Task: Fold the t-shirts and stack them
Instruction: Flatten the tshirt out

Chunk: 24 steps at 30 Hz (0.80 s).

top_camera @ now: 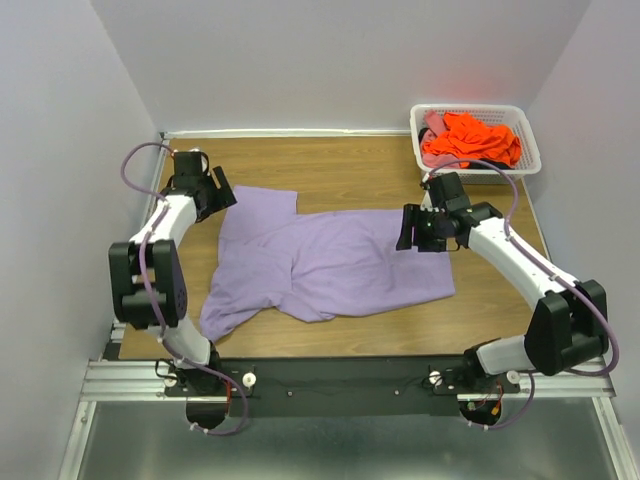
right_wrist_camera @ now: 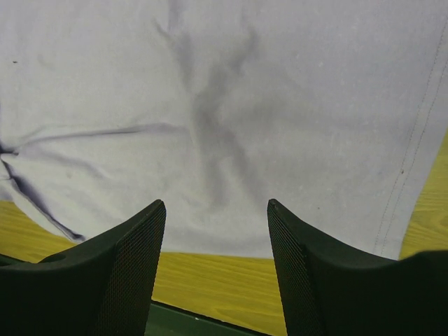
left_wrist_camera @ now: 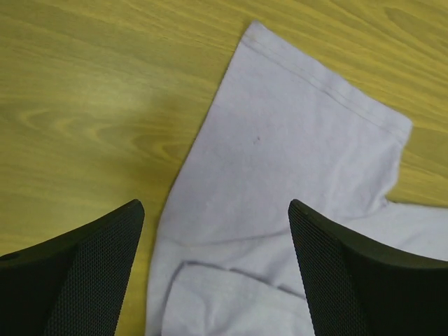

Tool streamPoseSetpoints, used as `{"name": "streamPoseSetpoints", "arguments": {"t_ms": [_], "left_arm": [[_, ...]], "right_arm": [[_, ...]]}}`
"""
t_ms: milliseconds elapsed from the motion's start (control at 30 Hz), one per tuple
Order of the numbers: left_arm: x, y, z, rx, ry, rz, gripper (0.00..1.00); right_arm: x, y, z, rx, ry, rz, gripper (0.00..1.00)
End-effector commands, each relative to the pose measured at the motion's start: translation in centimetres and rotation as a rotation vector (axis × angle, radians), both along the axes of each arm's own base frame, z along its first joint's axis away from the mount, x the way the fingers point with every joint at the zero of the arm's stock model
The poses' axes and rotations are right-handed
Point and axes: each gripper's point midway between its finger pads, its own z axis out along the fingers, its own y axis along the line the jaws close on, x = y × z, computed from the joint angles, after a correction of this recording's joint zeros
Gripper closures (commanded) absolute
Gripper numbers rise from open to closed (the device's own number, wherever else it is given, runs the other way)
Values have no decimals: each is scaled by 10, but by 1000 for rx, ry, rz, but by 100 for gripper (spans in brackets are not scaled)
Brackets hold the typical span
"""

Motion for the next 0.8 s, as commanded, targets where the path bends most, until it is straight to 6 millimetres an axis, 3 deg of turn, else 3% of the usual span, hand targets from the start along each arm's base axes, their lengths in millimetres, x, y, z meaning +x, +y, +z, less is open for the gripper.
{"name": "streamPoseSetpoints", "arguments": {"t_ms": [0, 200, 467, 600, 633, 767], "left_arm": [[23, 6, -31, 57, 74, -27, 26], [39, 28, -69, 163, 189, 25, 32], [60, 17, -77, 215, 203, 6, 36], [49, 16, -90, 219, 257, -8, 41], [45, 1, -92, 222, 267, -40, 41], [32, -3, -97, 224, 278, -57, 41]], "right_arm": [[7, -3, 2, -21, -21, 0, 33], [7, 0, -3, -7, -19, -6, 33], [1, -4, -13, -18, -1, -22, 32], [2, -6, -13, -21, -6, -36, 32], [1, -7, -13, -24, -10, -40, 32], [0, -10, -16, -36, -9, -53, 32]]}}
